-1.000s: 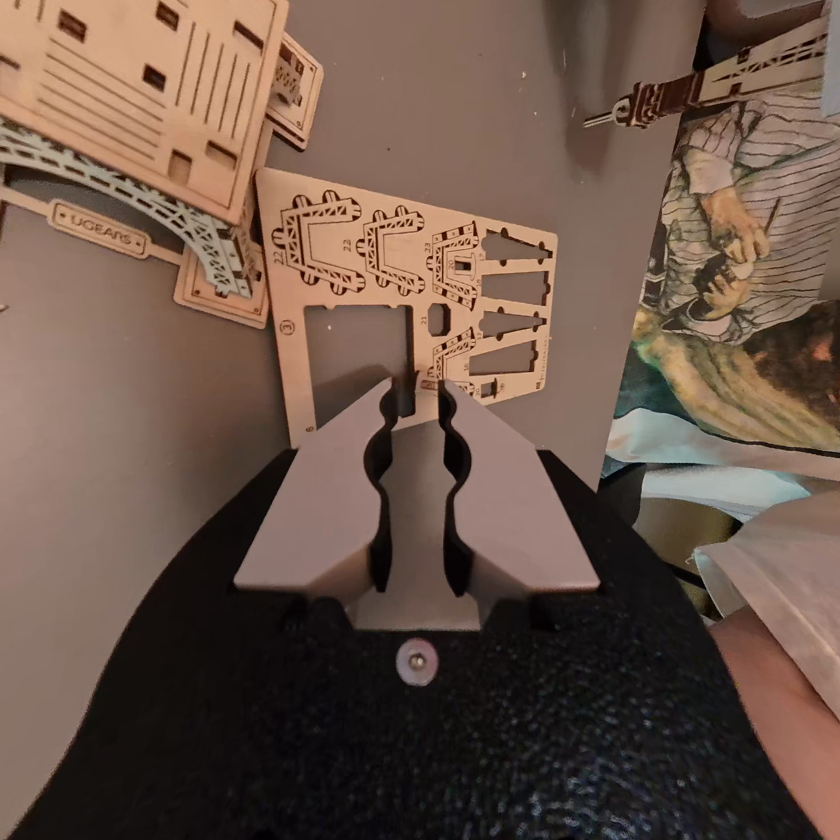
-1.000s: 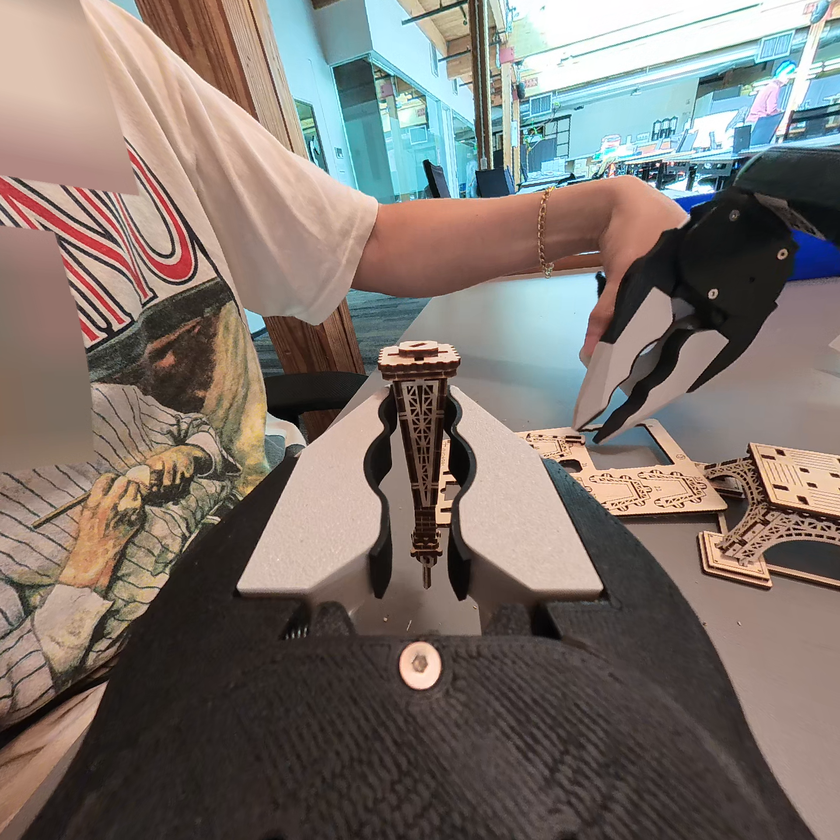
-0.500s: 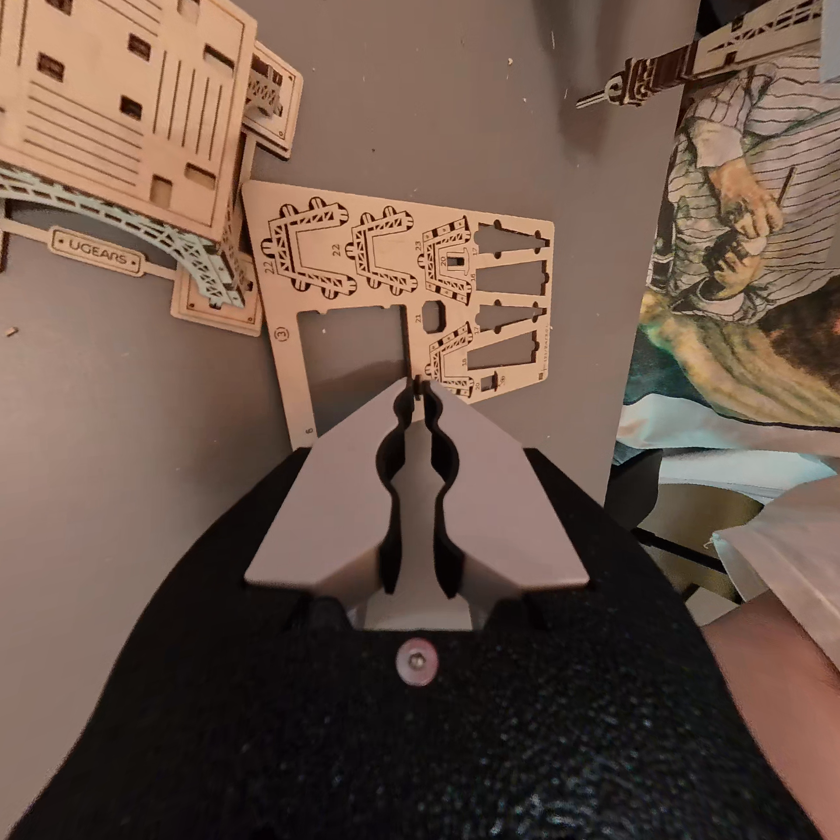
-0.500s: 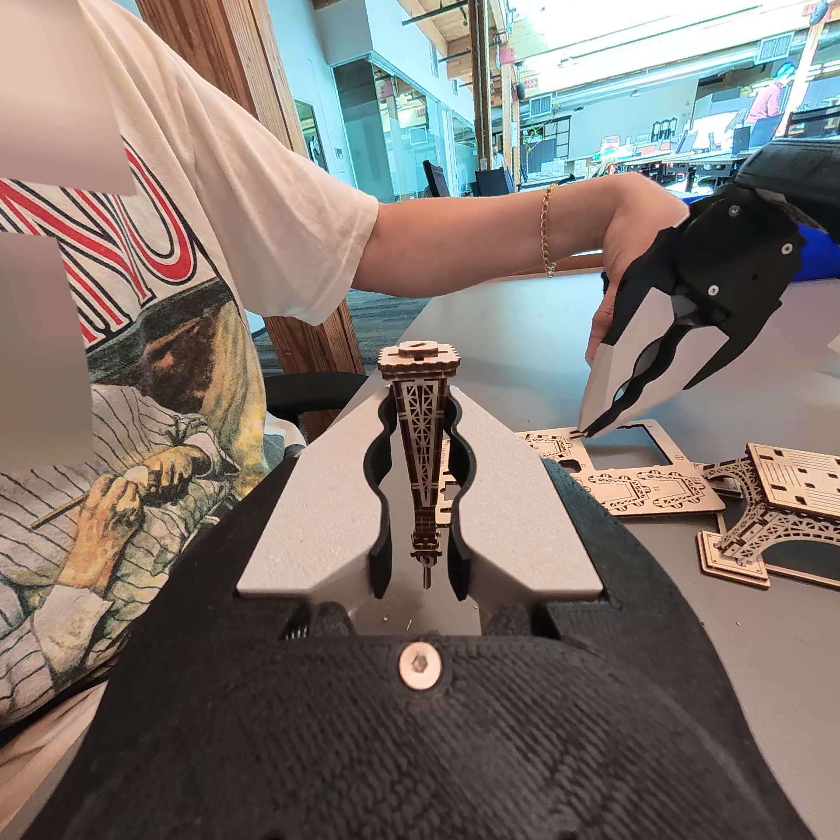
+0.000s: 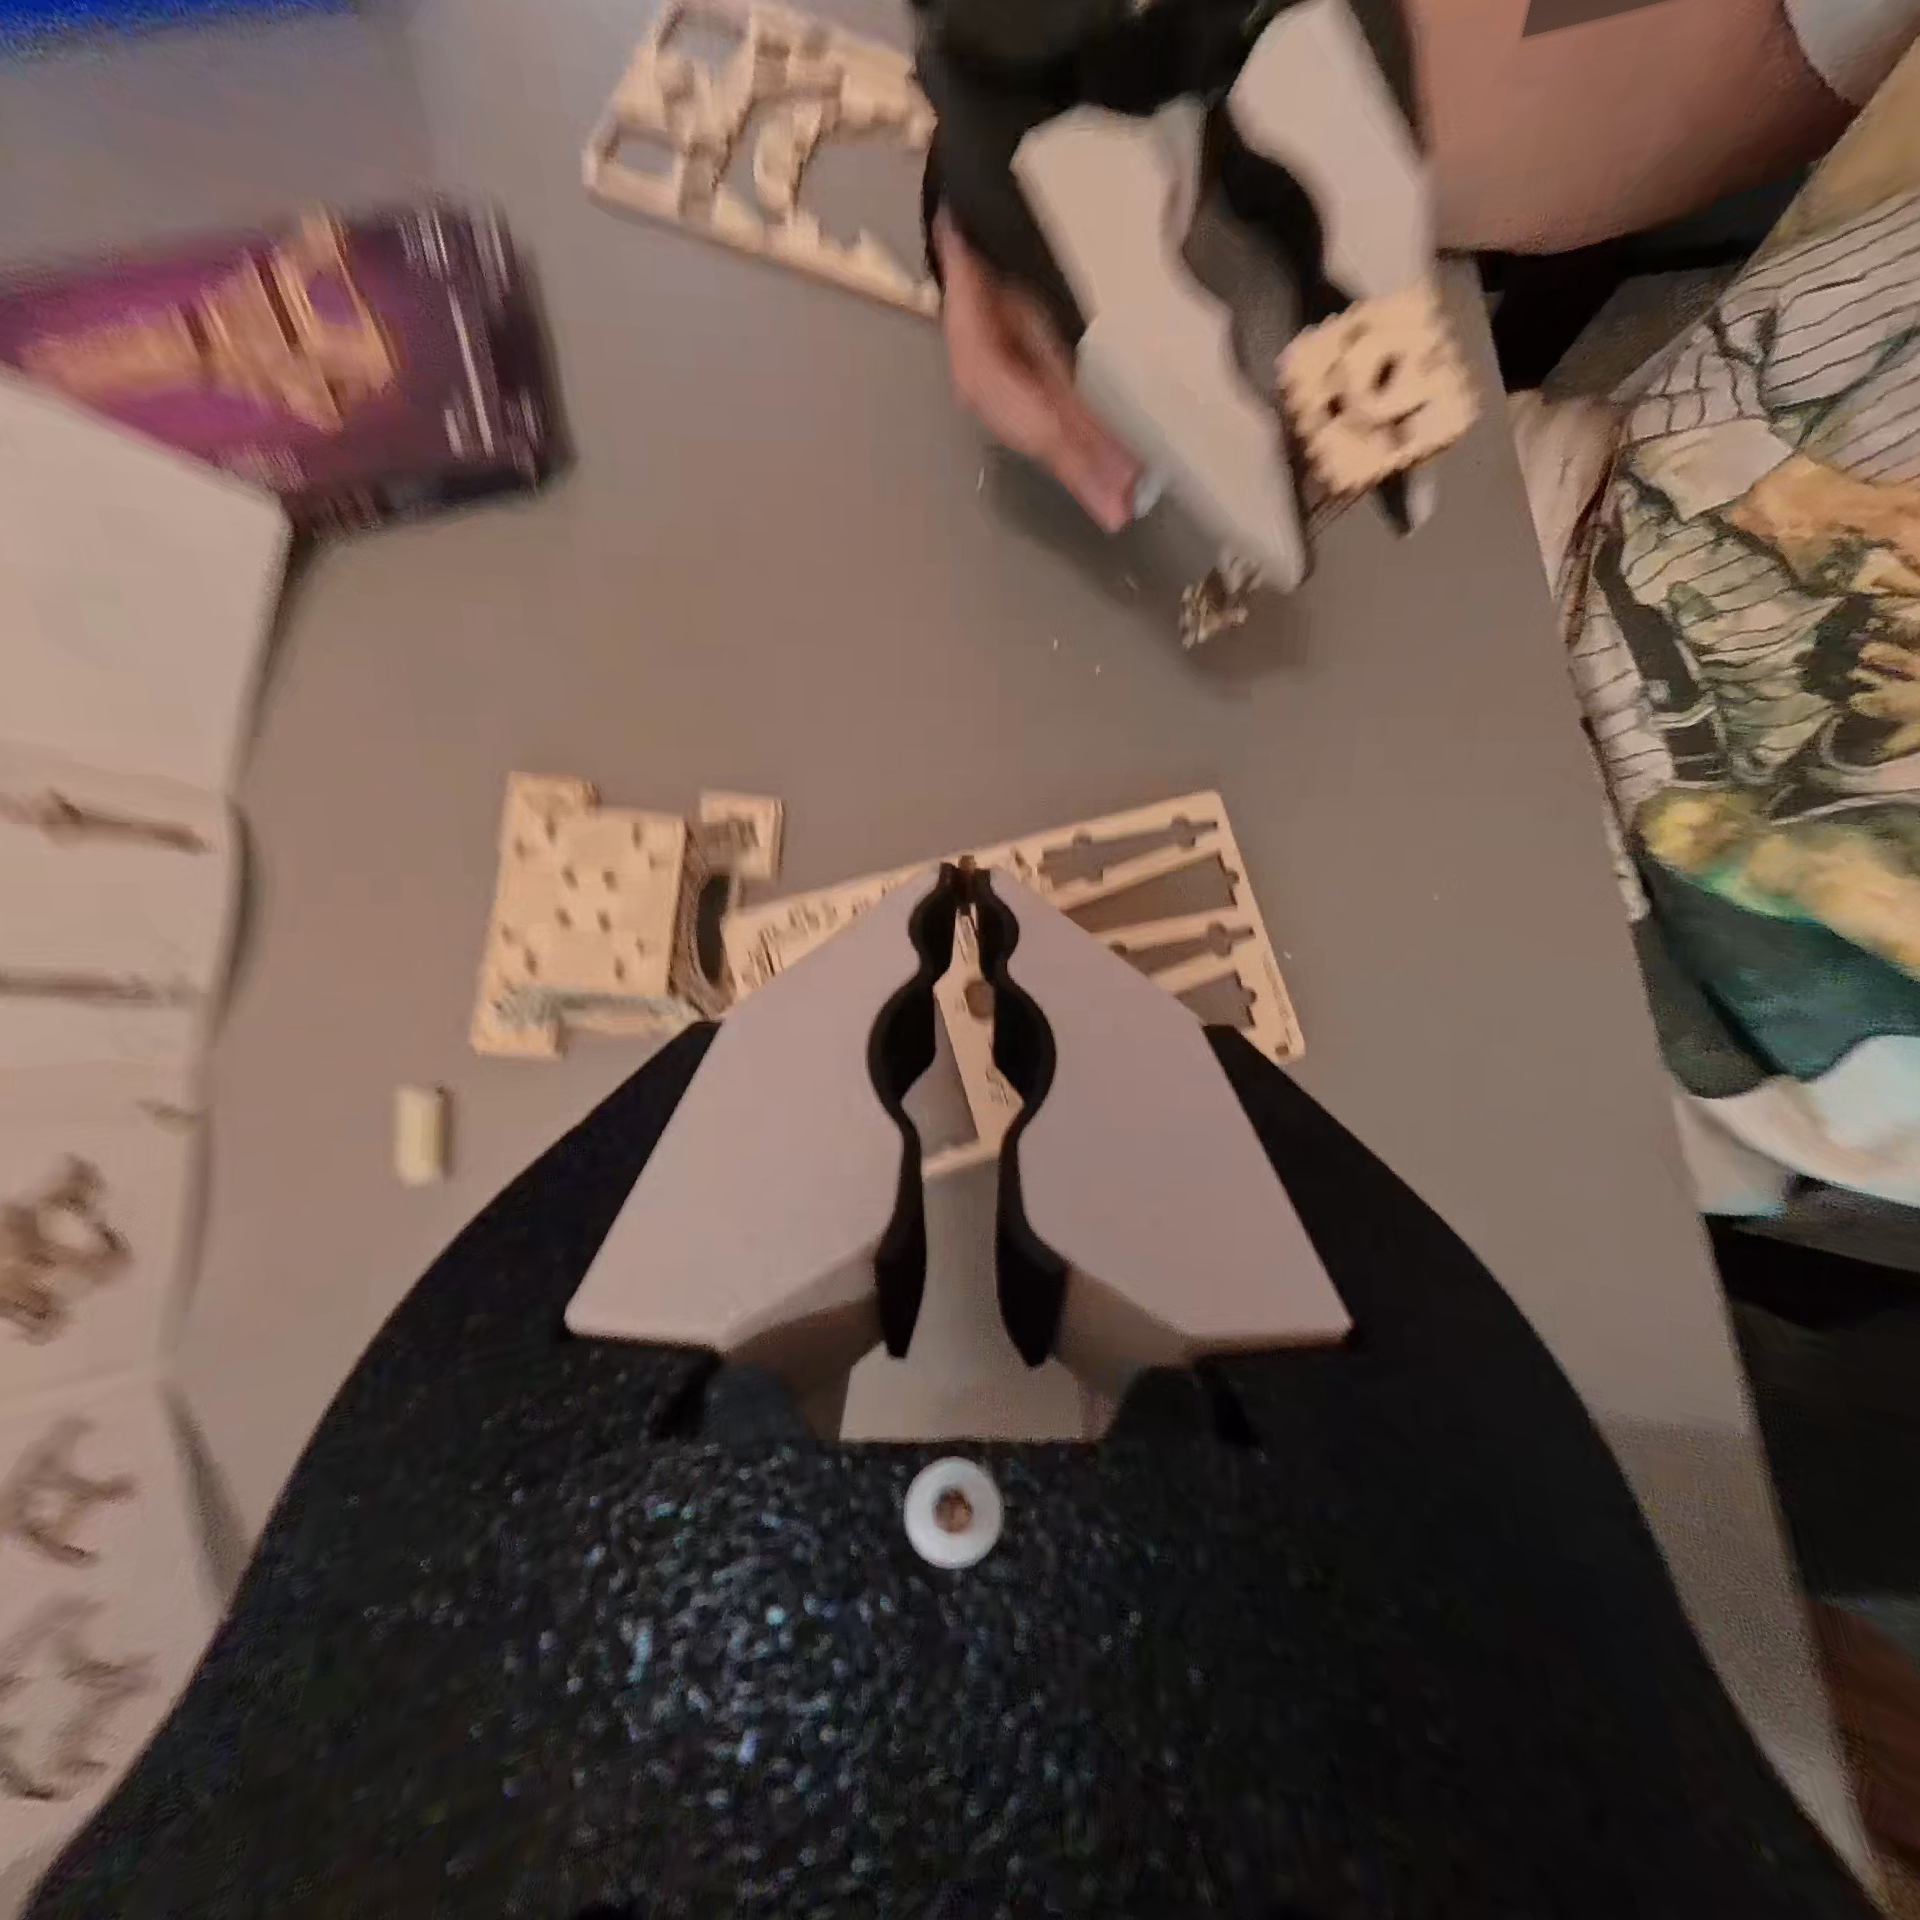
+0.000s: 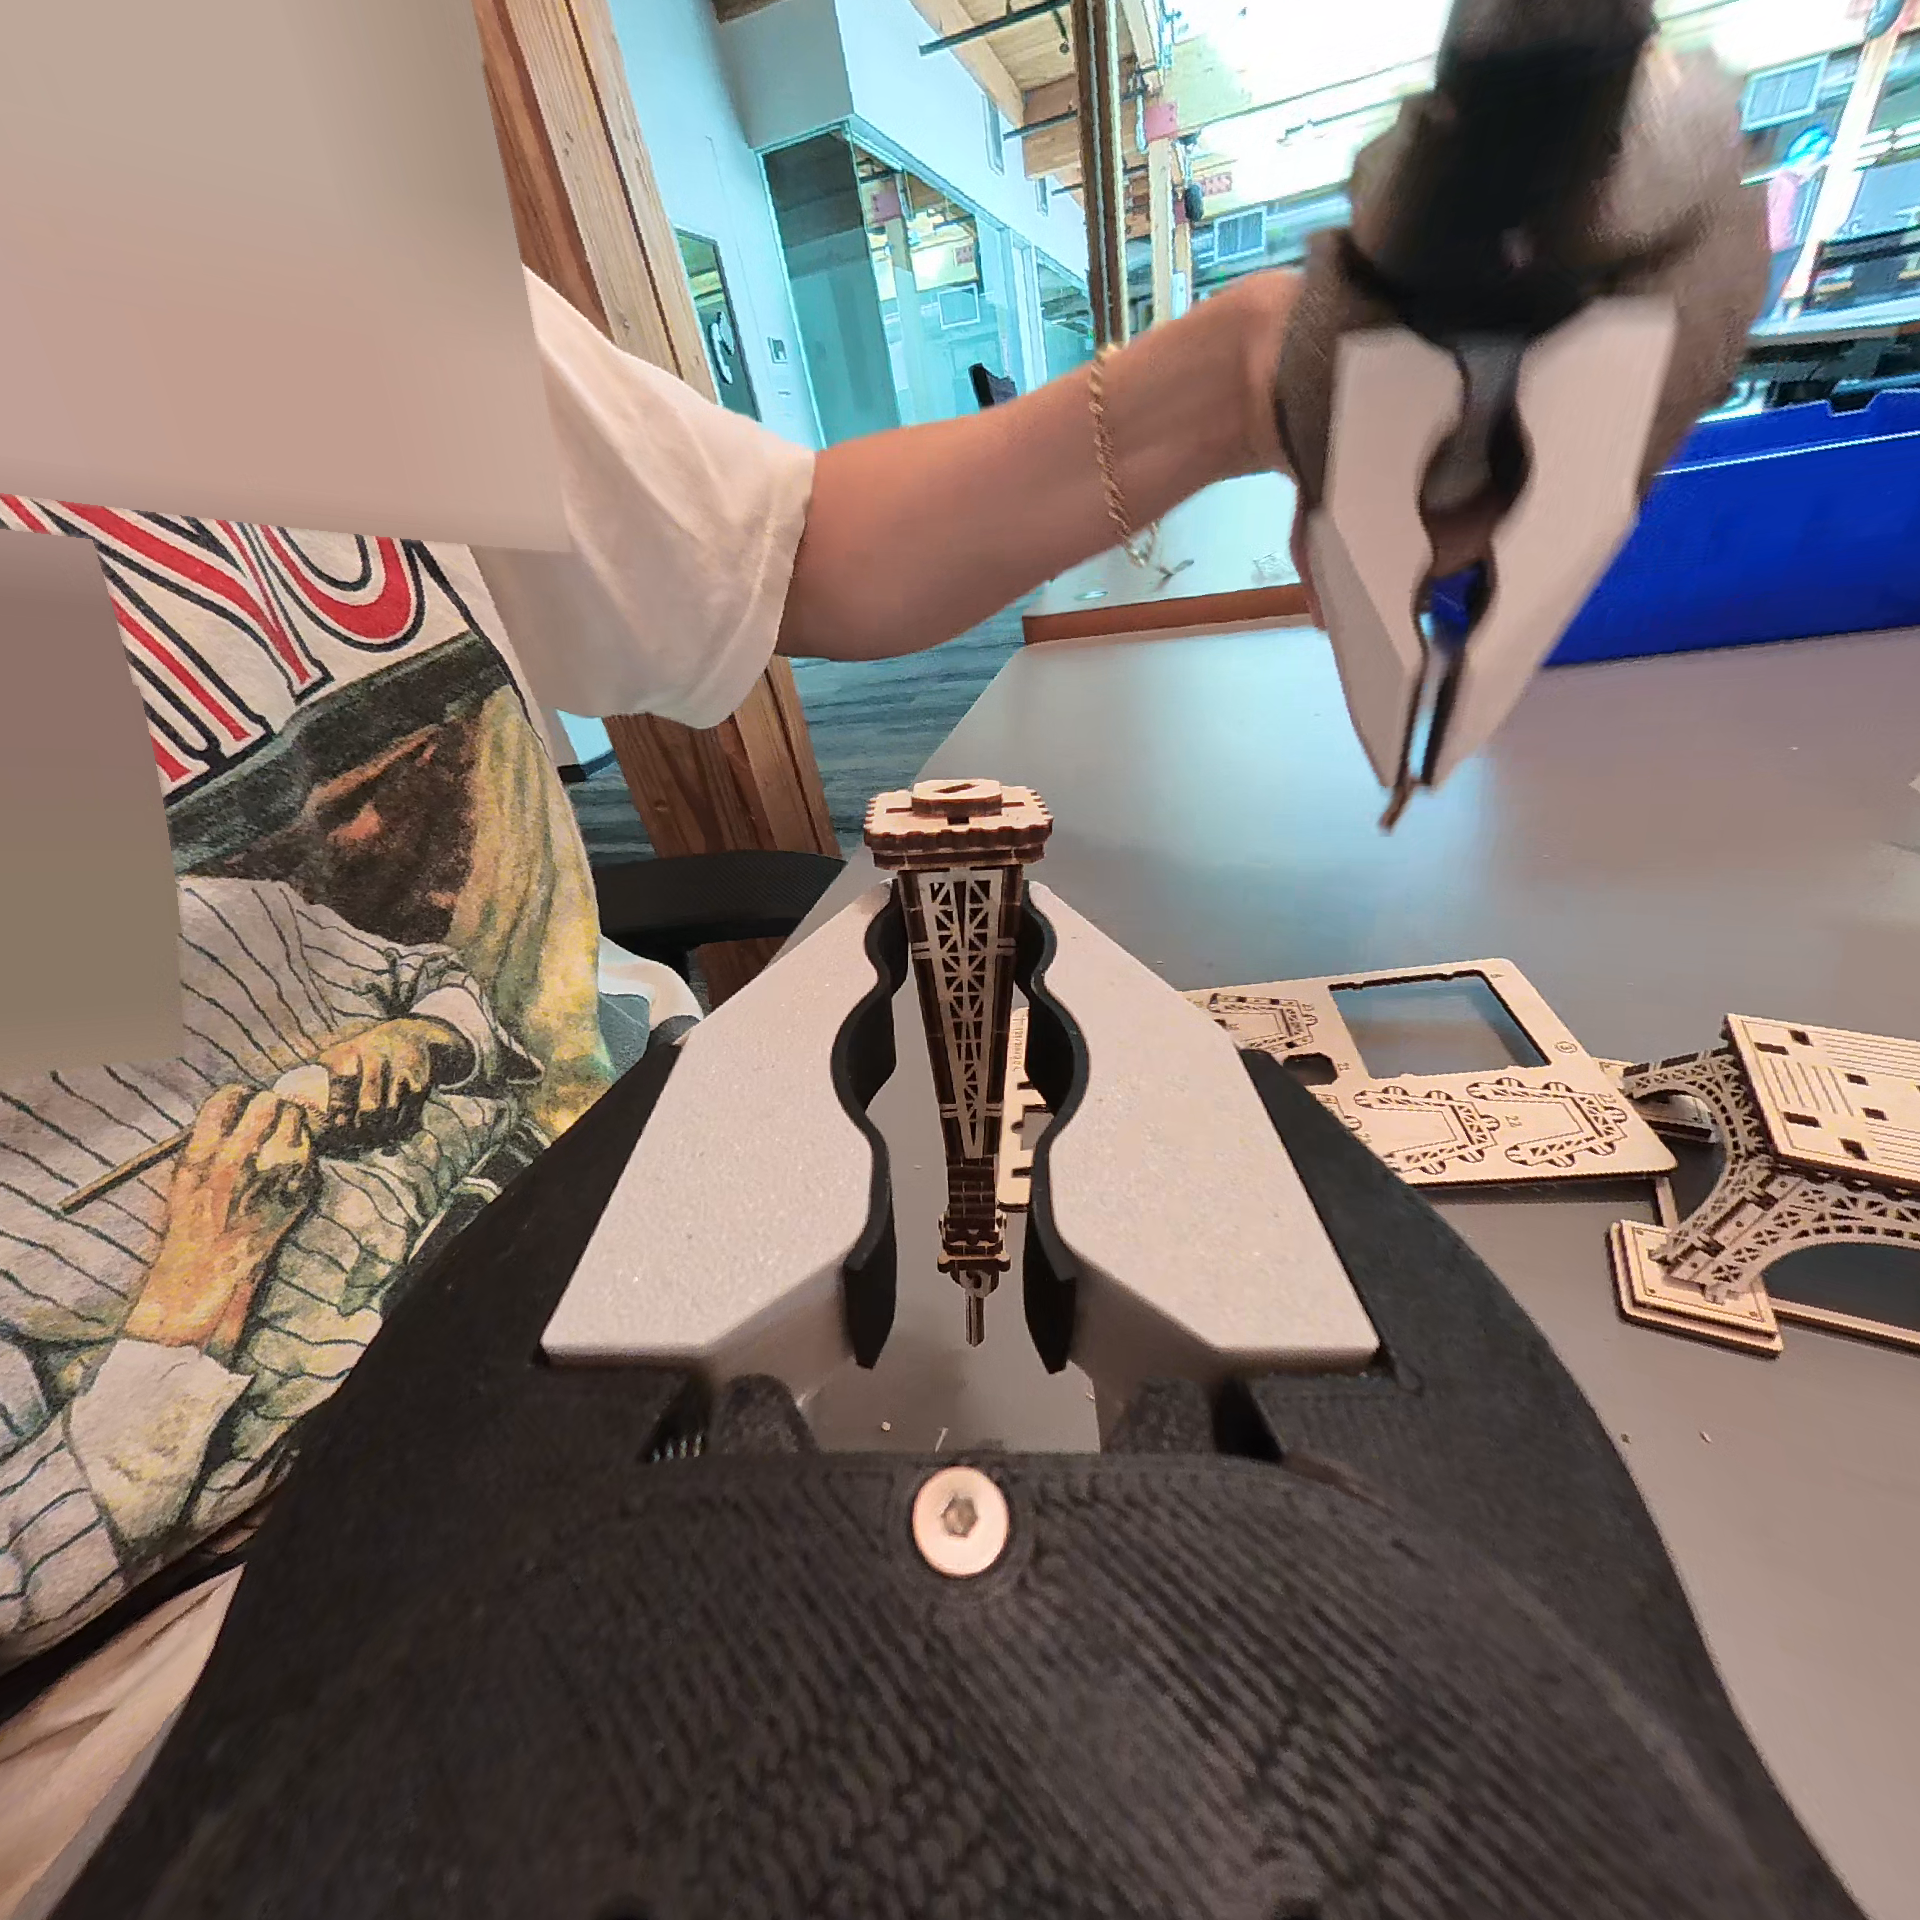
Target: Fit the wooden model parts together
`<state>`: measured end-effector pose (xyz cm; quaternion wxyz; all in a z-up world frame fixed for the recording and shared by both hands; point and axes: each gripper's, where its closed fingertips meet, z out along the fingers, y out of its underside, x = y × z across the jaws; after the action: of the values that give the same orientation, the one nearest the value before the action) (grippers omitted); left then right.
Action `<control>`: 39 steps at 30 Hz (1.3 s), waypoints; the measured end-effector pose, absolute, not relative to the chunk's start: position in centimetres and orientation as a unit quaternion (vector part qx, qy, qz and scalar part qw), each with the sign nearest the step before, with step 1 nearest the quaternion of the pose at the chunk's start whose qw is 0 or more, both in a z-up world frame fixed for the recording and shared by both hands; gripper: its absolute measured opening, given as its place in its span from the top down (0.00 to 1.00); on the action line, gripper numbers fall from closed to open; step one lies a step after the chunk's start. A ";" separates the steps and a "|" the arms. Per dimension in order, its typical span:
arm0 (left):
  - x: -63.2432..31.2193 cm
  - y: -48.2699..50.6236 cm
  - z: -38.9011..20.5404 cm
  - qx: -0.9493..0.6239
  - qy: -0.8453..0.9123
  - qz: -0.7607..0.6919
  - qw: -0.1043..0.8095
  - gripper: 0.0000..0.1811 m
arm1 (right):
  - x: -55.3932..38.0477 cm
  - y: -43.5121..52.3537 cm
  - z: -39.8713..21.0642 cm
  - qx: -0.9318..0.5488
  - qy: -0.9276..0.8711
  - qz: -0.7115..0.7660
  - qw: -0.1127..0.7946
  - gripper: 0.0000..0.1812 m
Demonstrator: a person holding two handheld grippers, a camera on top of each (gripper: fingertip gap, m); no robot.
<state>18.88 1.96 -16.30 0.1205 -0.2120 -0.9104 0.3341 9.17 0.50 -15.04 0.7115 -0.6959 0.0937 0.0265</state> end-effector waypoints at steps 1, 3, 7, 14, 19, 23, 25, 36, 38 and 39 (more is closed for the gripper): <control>18.1 1.4 -15.2 -0.238 -0.899 0.355 0.097 0.99 | 9.1 0.5 -15.0 -0.695 0.092 0.030 0.712 0.91; 16.4 0.3 -13.1 -0.276 -0.880 0.383 0.060 0.99 | 8.8 0.6 -14.9 -0.694 0.087 0.036 0.714 0.91; 12.7 -1.4 -10.0 -0.351 -0.845 0.404 -0.008 0.99 | 8.2 0.6 -14.7 -0.692 0.072 0.048 0.717 0.91; 9.3 -2.6 -8.8 -0.366 -0.861 0.346 -0.068 0.99 | 8.1 0.3 -13.8 -0.680 0.065 0.035 0.729 0.91; 8.9 -2.8 -9.2 -0.344 -0.877 0.324 -0.083 0.99 | 8.4 0.2 -13.1 -0.667 0.069 0.028 0.741 0.90; 8.8 -2.8 -9.4 -0.325 -0.887 0.319 -0.077 1.00 | 8.3 0.3 -13.1 -0.669 0.069 0.030 0.740 0.91; 8.6 -2.7 -9.3 -0.314 -0.893 0.314 -0.067 1.00 | 8.3 0.2 -13.1 -0.669 0.070 0.030 0.740 0.91; 8.6 -2.8 -10.0 -0.307 -0.906 0.289 -0.048 1.00 | 8.5 -0.2 -13.1 -0.667 0.077 0.031 0.741 0.91; 8.6 -2.8 -10.1 -0.312 -0.904 0.287 -0.050 1.00 | 8.5 -0.1 -13.1 -0.668 0.078 0.033 0.740 0.91; 8.6 -2.9 -10.0 -0.312 -0.904 0.287 -0.051 1.00 | 8.4 -0.1 -13.2 -0.669 0.077 0.035 0.738 0.91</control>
<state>8.63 -2.89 -10.04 -0.0515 -0.3123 -0.9040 0.2873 8.43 -0.06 -13.19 0.7383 -0.6692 0.0766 0.0347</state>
